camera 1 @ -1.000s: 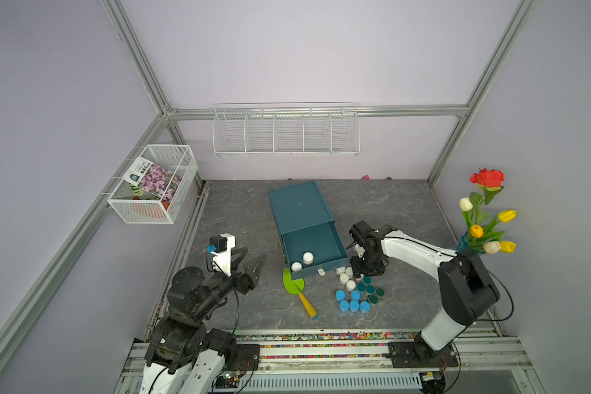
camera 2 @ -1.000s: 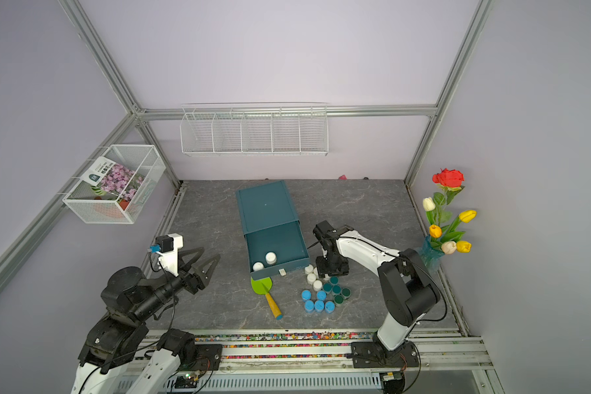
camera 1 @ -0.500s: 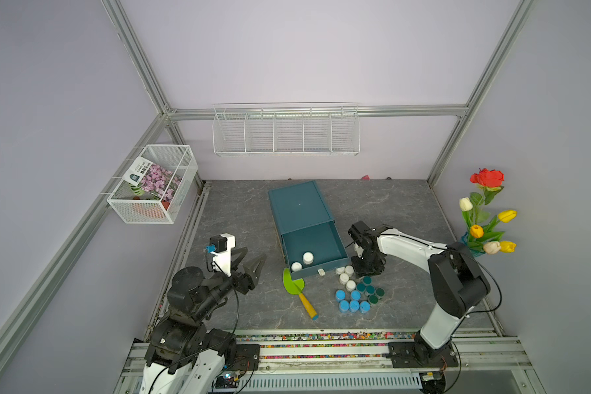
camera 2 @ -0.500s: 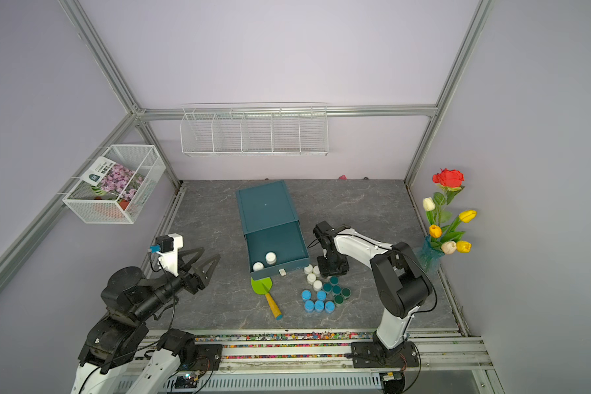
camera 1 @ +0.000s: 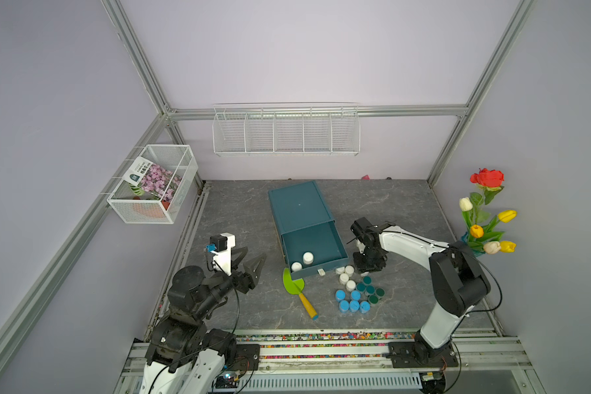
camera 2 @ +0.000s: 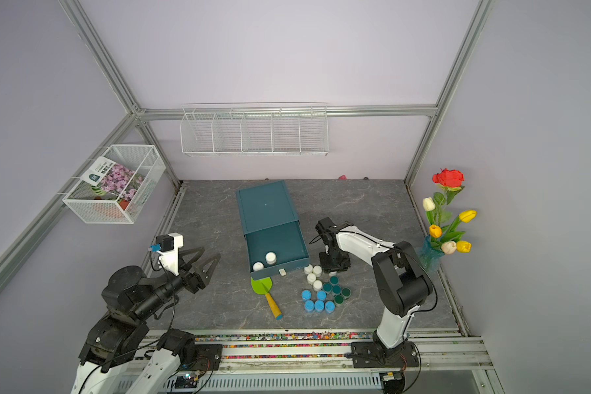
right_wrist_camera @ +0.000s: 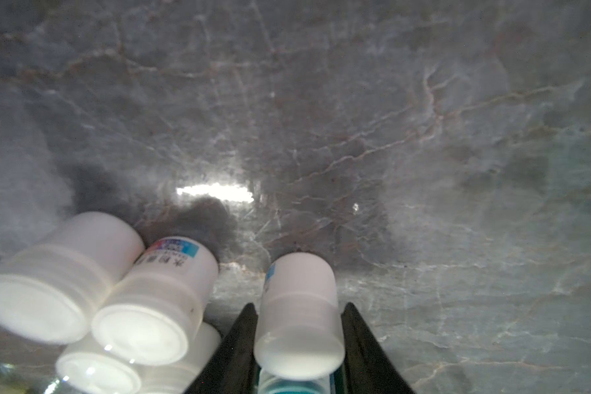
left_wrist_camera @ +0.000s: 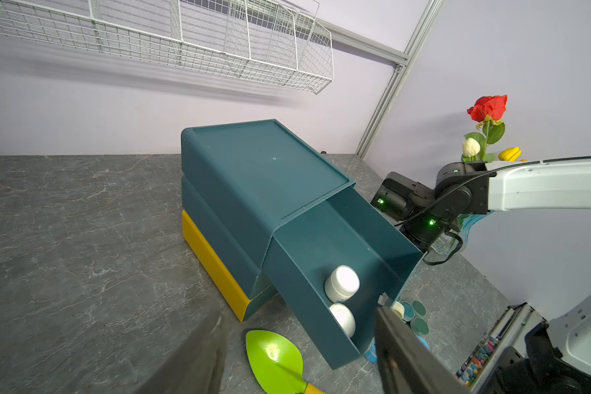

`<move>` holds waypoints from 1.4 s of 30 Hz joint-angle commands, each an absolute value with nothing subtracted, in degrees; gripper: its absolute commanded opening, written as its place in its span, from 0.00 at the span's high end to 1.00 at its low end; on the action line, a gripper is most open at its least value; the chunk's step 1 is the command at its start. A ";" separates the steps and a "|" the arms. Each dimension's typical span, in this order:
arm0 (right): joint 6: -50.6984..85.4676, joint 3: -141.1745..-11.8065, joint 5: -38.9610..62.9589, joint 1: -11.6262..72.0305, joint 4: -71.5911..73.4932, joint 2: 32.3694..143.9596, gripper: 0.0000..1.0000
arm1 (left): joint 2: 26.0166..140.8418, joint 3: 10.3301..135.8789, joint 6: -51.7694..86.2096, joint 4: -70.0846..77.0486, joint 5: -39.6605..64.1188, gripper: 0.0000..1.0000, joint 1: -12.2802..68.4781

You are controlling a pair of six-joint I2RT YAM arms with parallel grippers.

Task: Put the paint cans in the drawer according to color
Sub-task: Pick up the paint can at the center of the board, then place the paint can in the drawer.

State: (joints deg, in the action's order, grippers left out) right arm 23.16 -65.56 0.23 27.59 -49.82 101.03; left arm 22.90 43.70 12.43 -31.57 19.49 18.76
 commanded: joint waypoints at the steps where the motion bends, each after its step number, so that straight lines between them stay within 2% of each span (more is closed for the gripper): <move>1: 23.35 -66.73 -0.54 27.31 -50.17 101.30 0.65 | 23.20 43.33 13.01 -30.59 19.52 0.29 18.97; 7: 26.20 -69.43 -4.30 27.25 -54.42 95.71 0.76 | 23.44 43.24 12.87 -30.49 19.45 0.29 18.90; 14: 29.08 -87.99 -7.92 31.83 -65.09 85.00 0.80 | 23.44 42.98 12.42 -30.52 19.05 0.29 18.92; 19: 29.08 -100.95 -10.02 41.47 -69.62 89.00 0.81 | 23.55 42.89 12.29 -29.80 18.92 0.29 18.90; 25: 29.59 -110.89 -10.37 49.16 -74.34 97.93 0.82 | 23.59 43.41 11.86 -30.27 19.16 0.29 18.97; 42: 26.40 -116.47 -1.94 51.82 -77.00 109.58 0.82 | 23.26 43.90 12.11 -30.15 19.01 0.29 18.92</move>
